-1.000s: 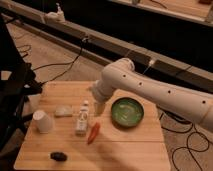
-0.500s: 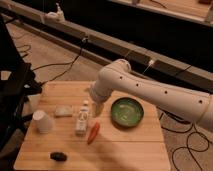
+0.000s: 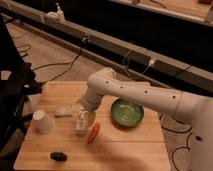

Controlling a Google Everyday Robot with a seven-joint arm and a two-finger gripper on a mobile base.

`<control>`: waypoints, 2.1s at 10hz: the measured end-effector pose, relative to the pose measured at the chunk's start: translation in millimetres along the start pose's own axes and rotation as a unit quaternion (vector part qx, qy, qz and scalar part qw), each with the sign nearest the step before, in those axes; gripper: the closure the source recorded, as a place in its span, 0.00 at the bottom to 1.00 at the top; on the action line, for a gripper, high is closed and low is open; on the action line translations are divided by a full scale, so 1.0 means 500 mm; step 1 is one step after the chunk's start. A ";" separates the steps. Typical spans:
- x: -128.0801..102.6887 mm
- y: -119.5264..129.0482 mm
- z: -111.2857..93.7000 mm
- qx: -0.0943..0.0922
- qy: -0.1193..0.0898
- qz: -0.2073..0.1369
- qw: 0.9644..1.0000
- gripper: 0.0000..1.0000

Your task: Place the ceramic cup over the eraser

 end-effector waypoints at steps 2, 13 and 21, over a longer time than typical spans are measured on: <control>-0.033 -0.055 0.047 -0.001 -0.018 -0.010 1.000 0.20; -0.104 -0.139 0.068 0.037 -0.066 -0.012 0.997 0.20; -0.303 -0.235 0.202 0.017 -0.141 -0.091 0.986 0.20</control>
